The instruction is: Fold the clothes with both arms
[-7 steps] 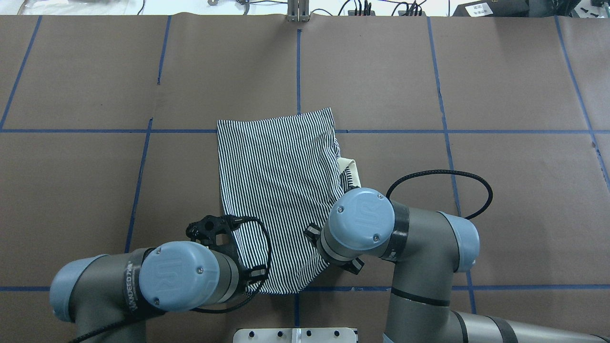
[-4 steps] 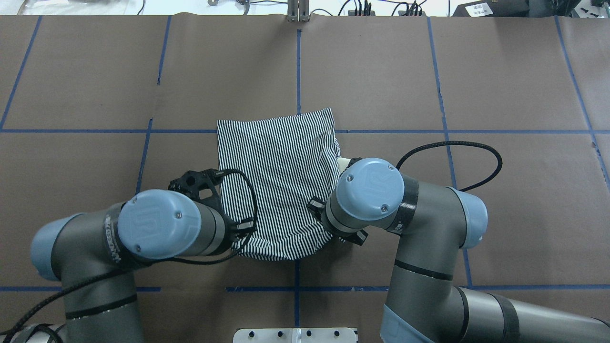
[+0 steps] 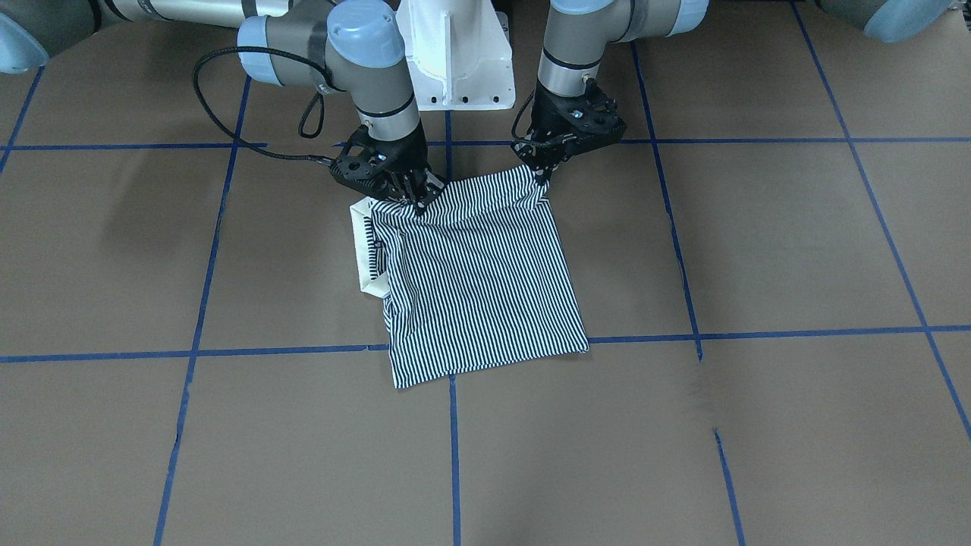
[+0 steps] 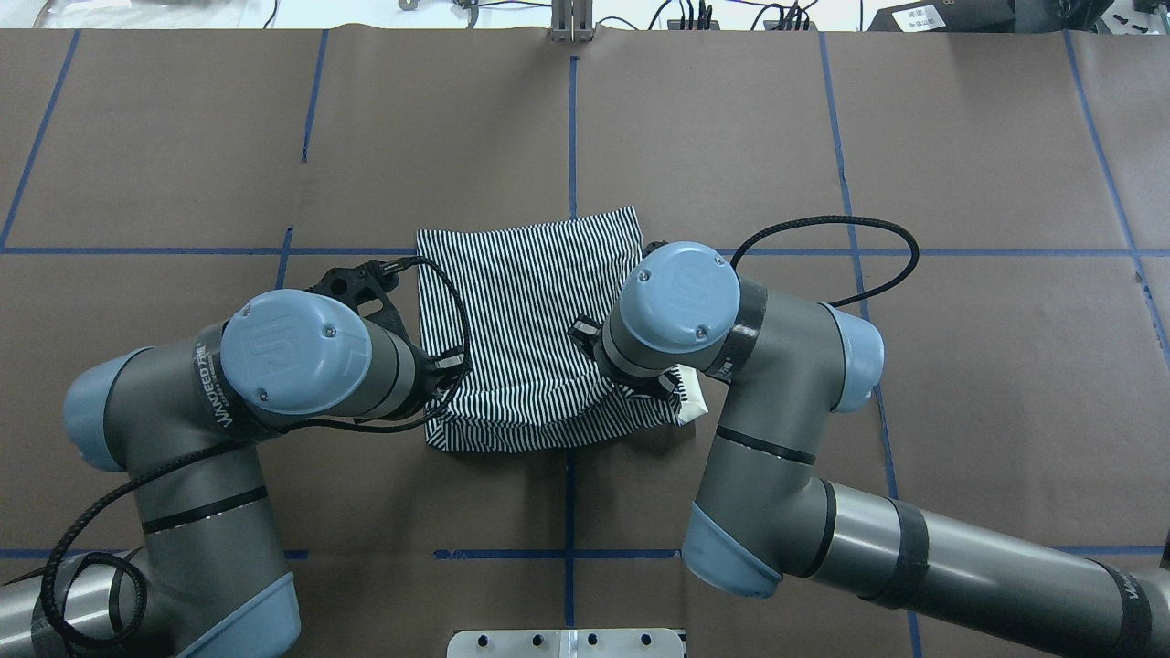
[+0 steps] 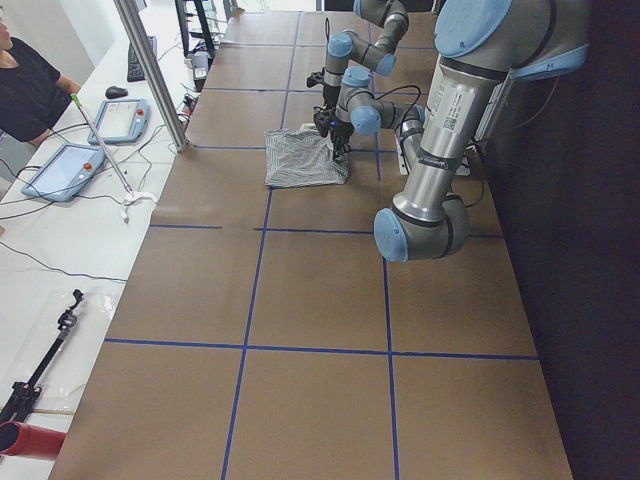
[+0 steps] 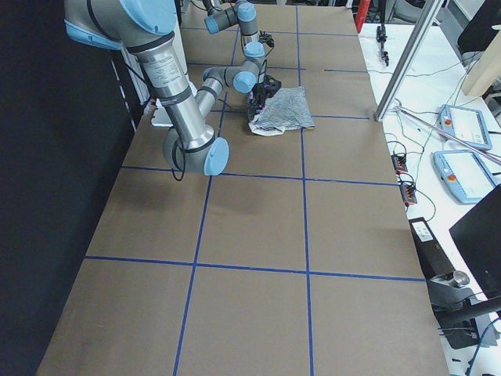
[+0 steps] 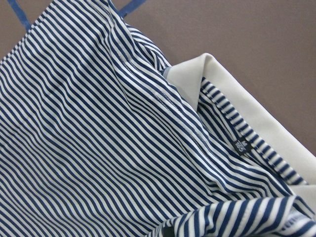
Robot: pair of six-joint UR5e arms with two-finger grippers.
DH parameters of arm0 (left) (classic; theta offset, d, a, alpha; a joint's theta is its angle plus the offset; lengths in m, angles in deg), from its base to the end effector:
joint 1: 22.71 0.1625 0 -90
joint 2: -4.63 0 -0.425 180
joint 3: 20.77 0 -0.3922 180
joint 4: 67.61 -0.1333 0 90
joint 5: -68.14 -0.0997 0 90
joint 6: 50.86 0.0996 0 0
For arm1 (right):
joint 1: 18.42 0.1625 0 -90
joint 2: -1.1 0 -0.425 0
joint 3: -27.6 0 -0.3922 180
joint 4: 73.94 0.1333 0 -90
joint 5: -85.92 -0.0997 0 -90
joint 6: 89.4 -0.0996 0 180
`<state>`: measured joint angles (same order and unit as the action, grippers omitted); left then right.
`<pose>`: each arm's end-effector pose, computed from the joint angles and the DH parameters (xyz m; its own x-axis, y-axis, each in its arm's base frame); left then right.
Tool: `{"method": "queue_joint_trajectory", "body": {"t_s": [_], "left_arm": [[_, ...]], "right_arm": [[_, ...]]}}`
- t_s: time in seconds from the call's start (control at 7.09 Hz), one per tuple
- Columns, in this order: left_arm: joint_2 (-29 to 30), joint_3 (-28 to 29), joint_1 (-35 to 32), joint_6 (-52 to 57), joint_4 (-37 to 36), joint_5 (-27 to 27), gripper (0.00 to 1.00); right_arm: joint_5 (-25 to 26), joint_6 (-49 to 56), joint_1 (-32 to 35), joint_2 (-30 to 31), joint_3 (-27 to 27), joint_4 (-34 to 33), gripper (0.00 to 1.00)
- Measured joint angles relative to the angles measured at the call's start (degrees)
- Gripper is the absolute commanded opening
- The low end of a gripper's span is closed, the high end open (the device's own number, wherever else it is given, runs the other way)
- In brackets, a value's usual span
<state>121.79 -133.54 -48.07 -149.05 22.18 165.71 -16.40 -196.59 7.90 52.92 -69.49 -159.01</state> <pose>0.4783 -0.3597 0.2283 0.5307 -0.4078 -0.7430 0.4136 0.8898 -0.1930 -0.5574 -0.4007 0.2036 0.4635 0.5514 0.6936 -0.4430 0.8221 -0.3575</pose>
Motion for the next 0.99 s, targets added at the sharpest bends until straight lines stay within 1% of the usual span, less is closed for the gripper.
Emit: {"method": "queue_joint_trajectory", "body": {"t_s": [0.14,0.28,0.42,0.56,0.71,0.85,0.99], "left_arm": [[0.2,1.4,-1.6,0.0,1.5,0.0,0.00],[1.1,3.6,-4.1,0.1,2.8,0.3,0.20],[3.4,8.4,-7.7,0.4,5.0,1.3,0.99],[5.7,14.4,-11.4,2.7,8.4,2.5,1.00],[7.0,19.9,-15.2,8.2,12.1,3.1,1.00],[7.4,23.3,-18.7,13.8,14.2,3.4,1.00],[7.4,24.9,-20.8,17.7,15.1,3.6,1.00]], "right_arm": [[0.0,0.4,1.5,-1.3,2.1,1.2,0.00],[0.0,1.5,3.2,-3.2,4.6,1.8,0.00],[0.0,3.3,5.3,-6.8,10.0,3.3,0.84],[0.0,4.8,7.6,-11.4,18.5,7.6,1.00],[0.1,5.9,10.3,-15.4,28.0,14.5,1.00],[0.2,8.0,13.1,-17.8,34.8,19.7,1.00],[0.2,10.6,15.2,-19.0,38.6,22.0,1.00]]}}
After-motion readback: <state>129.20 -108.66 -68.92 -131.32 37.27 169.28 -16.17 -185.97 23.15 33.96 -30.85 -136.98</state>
